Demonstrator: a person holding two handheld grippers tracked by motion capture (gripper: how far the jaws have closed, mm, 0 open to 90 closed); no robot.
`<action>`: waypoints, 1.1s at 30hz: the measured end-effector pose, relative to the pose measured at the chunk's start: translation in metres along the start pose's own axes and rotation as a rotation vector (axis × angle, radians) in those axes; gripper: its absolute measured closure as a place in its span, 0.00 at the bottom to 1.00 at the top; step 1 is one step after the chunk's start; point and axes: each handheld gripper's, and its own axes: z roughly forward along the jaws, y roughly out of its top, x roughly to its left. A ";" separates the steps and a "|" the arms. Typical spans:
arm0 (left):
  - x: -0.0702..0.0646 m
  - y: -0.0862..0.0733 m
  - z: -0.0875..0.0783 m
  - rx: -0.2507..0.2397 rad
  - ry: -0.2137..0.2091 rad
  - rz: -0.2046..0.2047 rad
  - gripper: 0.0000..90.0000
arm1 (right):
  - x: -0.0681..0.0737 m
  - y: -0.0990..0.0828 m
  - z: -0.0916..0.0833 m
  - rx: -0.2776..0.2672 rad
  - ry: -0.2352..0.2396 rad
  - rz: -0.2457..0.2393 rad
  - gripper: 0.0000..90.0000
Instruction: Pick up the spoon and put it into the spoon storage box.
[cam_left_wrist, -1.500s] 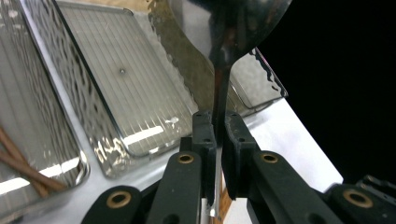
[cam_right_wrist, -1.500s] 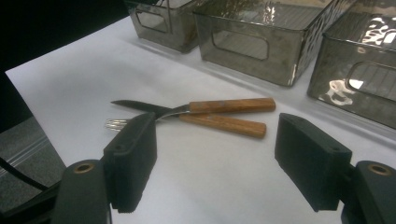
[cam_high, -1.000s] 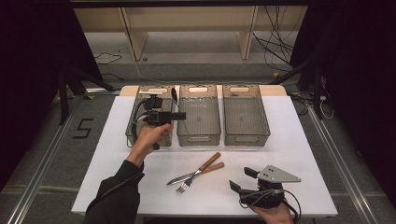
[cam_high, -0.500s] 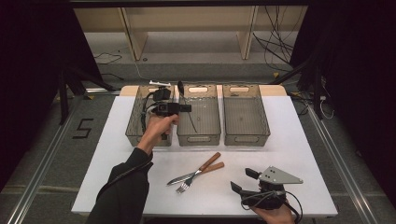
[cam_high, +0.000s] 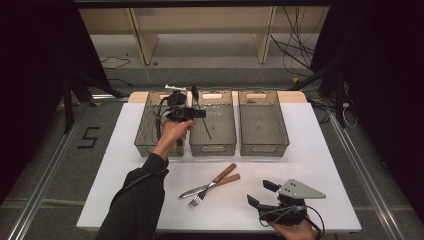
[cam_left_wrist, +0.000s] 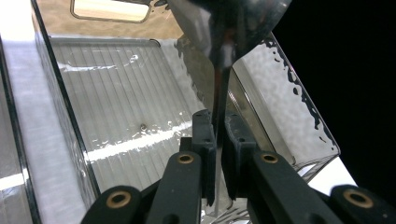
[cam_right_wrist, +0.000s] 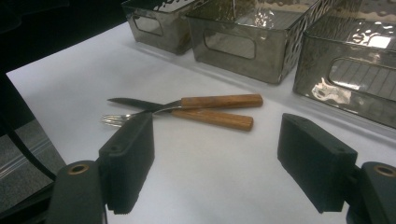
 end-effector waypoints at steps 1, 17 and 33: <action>0.000 0.000 0.001 0.000 0.001 -0.001 0.94 | 0.000 0.000 0.000 0.001 0.000 0.001 0.31; -0.005 -0.002 0.020 0.042 0.022 0.016 0.93 | 0.000 -0.001 0.001 0.008 0.004 0.001 0.31; -0.008 -0.005 0.023 0.064 0.062 0.022 0.66 | 0.000 -0.001 0.000 0.008 0.008 0.005 0.31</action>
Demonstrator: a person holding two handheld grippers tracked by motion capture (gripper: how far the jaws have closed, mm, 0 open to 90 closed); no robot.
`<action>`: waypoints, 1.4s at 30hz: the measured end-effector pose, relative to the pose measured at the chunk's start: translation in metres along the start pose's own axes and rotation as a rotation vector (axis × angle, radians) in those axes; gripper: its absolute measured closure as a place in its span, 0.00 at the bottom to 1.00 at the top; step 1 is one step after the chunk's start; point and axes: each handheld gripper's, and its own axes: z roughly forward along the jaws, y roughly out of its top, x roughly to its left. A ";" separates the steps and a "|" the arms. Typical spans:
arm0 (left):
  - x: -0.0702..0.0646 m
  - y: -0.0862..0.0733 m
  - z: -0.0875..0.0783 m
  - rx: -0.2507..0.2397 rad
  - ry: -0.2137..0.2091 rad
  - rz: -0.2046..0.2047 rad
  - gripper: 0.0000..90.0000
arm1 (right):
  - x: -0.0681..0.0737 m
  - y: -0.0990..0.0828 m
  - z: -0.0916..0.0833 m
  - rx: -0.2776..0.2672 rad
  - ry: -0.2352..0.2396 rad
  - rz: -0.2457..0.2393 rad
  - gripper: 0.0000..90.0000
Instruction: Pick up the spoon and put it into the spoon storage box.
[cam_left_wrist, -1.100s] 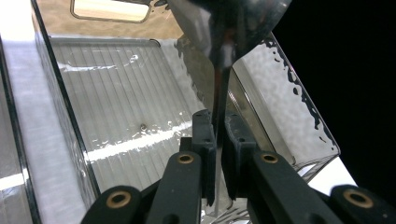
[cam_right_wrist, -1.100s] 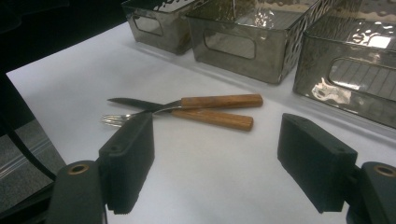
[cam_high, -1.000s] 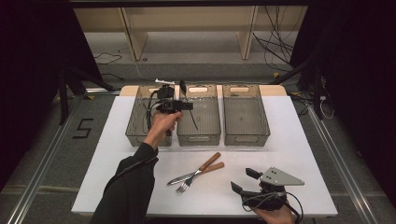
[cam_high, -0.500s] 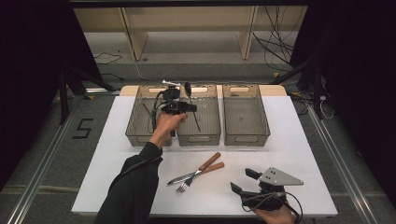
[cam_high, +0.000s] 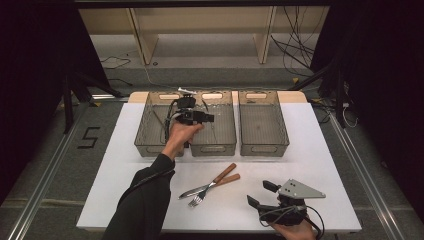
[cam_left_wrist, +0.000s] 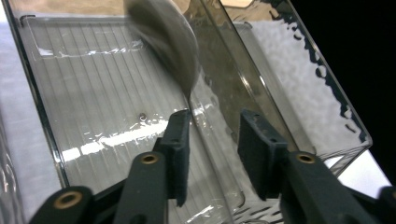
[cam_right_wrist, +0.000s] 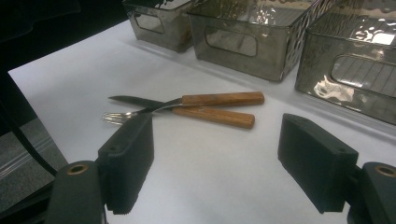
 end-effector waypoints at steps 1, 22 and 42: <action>0.000 0.001 -0.001 0.007 0.008 -0.004 0.61 | 0.000 0.000 0.000 -0.001 0.000 0.000 0.31; -0.022 -0.015 -0.037 0.017 -0.077 0.125 0.30 | 0.000 0.000 0.000 0.001 -0.001 0.004 0.31; -0.034 -0.078 -0.063 0.034 -0.080 0.279 0.28 | -0.002 0.000 0.000 -0.001 -0.004 0.003 0.31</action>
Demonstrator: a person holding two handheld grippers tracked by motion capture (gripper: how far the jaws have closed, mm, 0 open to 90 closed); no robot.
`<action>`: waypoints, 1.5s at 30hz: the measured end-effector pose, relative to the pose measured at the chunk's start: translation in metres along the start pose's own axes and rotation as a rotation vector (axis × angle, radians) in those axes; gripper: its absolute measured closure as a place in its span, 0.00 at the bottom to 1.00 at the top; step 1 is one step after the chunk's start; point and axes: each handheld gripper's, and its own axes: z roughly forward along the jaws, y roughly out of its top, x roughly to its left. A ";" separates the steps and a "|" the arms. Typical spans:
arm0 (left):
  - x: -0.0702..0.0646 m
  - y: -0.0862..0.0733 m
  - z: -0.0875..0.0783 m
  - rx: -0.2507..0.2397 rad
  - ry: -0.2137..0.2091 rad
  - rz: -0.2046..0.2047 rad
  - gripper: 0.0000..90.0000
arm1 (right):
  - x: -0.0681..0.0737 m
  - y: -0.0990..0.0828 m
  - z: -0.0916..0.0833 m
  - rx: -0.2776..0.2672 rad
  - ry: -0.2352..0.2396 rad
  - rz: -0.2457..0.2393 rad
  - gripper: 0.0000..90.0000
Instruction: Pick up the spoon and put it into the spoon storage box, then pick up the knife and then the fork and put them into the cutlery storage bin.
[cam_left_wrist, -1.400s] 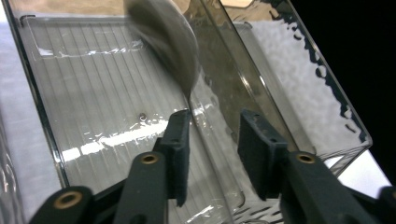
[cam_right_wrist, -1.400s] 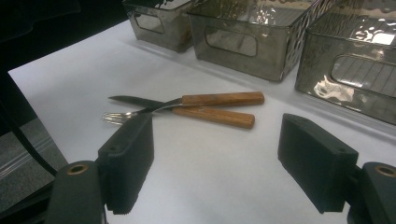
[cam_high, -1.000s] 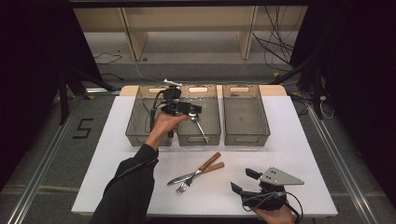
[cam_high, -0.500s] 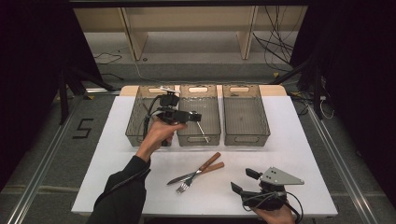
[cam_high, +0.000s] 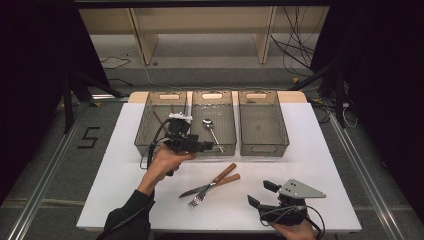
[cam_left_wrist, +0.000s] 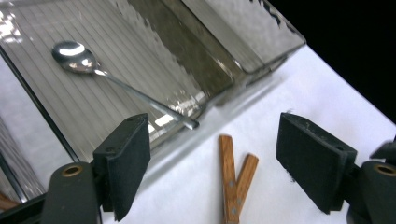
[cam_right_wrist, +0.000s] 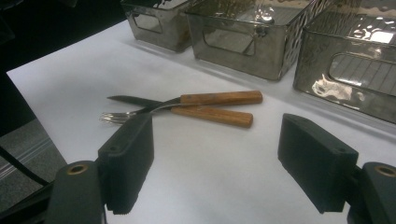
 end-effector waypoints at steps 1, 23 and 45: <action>-0.001 -0.003 0.000 0.004 0.001 0.007 0.28 | 0.000 0.000 0.000 0.001 -0.001 0.001 0.31; -0.019 -0.050 0.002 0.045 0.044 0.108 0.27 | -0.002 -0.002 0.001 0.003 0.003 0.010 0.31; -0.033 -0.064 0.024 0.142 0.079 0.170 0.27 | -0.002 -0.003 0.000 0.007 0.001 0.011 0.31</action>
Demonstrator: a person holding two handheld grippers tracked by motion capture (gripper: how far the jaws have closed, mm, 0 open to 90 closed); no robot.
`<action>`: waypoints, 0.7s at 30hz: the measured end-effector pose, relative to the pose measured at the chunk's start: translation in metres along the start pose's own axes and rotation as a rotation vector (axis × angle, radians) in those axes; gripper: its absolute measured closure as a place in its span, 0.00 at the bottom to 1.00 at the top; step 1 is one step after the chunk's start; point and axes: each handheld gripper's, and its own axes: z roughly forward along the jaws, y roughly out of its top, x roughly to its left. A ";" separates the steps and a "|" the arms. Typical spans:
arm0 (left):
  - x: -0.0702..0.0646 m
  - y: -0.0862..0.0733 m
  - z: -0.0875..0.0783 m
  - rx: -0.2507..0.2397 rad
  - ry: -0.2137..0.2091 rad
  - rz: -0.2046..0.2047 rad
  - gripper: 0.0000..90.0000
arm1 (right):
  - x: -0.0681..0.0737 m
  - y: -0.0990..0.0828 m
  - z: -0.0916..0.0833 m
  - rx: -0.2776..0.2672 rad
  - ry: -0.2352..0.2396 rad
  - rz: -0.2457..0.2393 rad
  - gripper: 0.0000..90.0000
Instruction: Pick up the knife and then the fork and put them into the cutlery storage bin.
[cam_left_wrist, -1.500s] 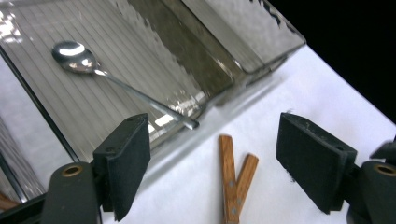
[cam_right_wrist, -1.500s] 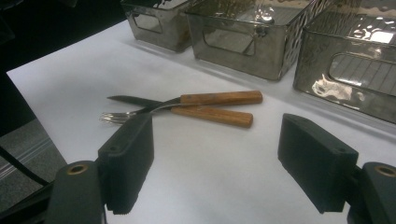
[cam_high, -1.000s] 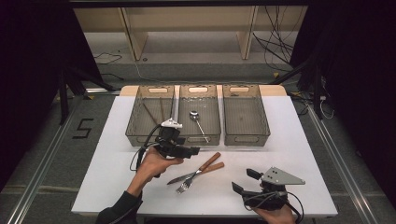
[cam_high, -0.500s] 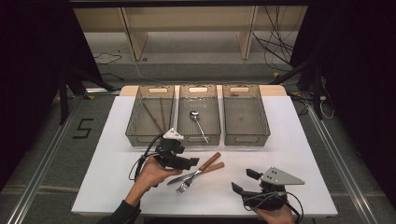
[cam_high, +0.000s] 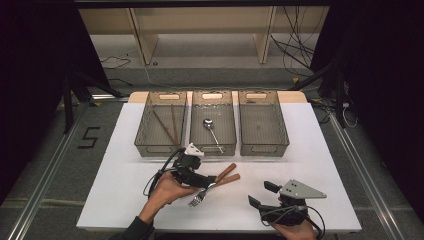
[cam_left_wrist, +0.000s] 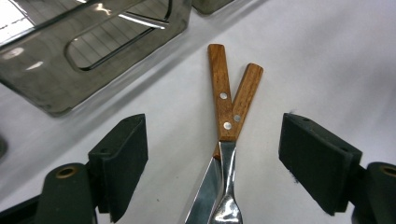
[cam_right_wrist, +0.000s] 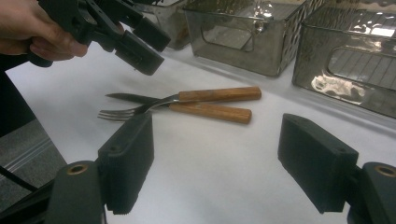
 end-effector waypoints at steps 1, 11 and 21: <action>0.000 0.000 0.001 0.003 0.000 0.002 0.27 | 0.000 0.000 0.000 0.001 0.000 0.000 0.31; -0.006 0.000 0.006 0.040 -0.005 0.031 0.38 | -0.001 -0.001 0.000 0.003 0.000 -0.004 0.31; -0.011 -0.002 0.016 0.096 -0.023 0.076 0.51 | 0.000 0.000 0.001 0.004 -0.004 -0.011 0.31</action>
